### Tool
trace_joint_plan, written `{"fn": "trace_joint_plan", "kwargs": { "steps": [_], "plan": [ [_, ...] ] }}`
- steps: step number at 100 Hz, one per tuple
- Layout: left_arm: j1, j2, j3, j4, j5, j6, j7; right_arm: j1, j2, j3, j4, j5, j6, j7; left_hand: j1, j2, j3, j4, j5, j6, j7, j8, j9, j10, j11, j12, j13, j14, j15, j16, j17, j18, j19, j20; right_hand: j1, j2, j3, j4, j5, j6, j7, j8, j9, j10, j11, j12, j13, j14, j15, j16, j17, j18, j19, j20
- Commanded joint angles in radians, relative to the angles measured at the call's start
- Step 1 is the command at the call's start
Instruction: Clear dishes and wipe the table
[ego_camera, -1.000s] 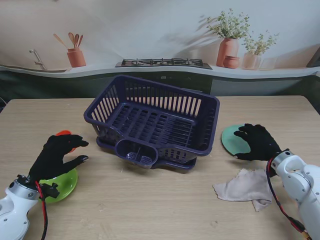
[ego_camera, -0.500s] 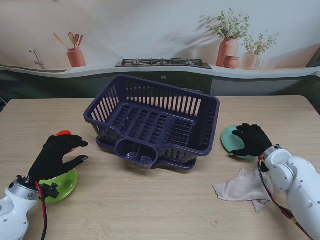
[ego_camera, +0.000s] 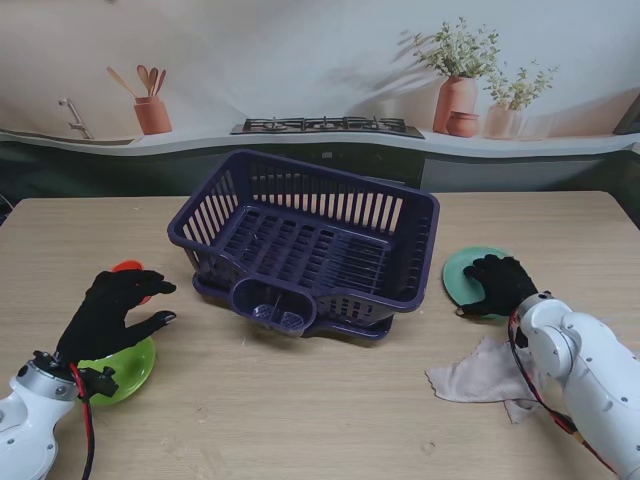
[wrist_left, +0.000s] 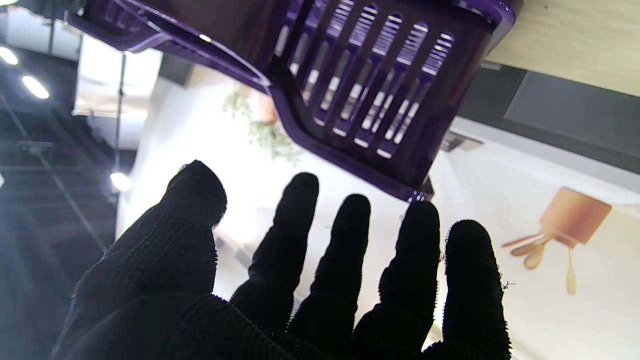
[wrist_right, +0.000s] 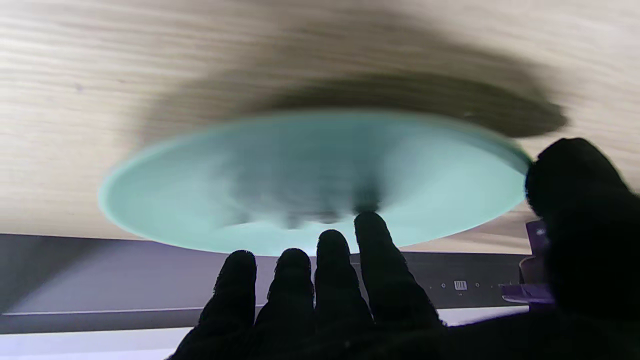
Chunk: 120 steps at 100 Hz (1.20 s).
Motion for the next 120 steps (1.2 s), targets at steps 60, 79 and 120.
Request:
{"fn": "trace_joint_plan", "kwargs": {
  "steps": [60, 79, 120],
  "plan": [
    [-0.001, -0.002, 0.003, -0.001, -0.004, 0.001, -0.015, -0.037, 0.000, -0.006, -0.008, 0.038, 0.041, 0.102, -0.014, 0.004, 0.012, 0.018, -0.042, -0.013, 0.010, -0.006, 0.005, -0.021, -0.007, 0.006, 0.019, -0.003, 0.004, 0.010, -0.005, -0.015, 0.011, 0.015, 0.201, -0.048, 0.263, 0.028, 0.016, 0.023, 0.061, 0.044, -0.024, -0.009, 0.120, 0.038, 0.026, 0.001, 0.055, 0.014, -0.029, 0.048, 0.087, 0.141],
    [-0.002, -0.001, 0.004, 0.000, -0.008, 0.003, -0.021, -0.055, -0.002, 0.011, -0.031, 0.066, 0.046, 0.138, -0.014, 0.005, 0.009, 0.018, -0.041, -0.013, 0.010, -0.006, 0.007, -0.022, -0.007, 0.005, 0.020, -0.004, 0.004, 0.010, -0.005, -0.014, 0.011, 0.015, 0.332, 0.012, 0.302, 0.028, 0.045, 0.027, 0.109, 0.040, 0.006, -0.004, 0.162, 0.036, 0.064, 0.017, 0.107, 0.003, 0.021, 0.088, 0.083, 0.131],
    [-0.007, -0.001, 0.007, 0.004, -0.008, 0.002, -0.021, -0.072, -0.017, 0.026, -0.044, 0.139, 0.050, 0.115, -0.014, 0.011, 0.007, 0.018, -0.040, -0.013, 0.010, -0.006, 0.007, -0.021, -0.008, 0.005, 0.021, -0.003, 0.003, 0.010, -0.006, -0.014, 0.011, 0.015, 0.608, 0.162, 0.405, 0.041, 0.104, 0.019, 0.316, -0.052, 0.099, 0.018, 0.233, 0.060, 0.120, 0.050, 0.207, -0.023, 0.115, 0.122, 0.087, 0.049]
  ]
}}
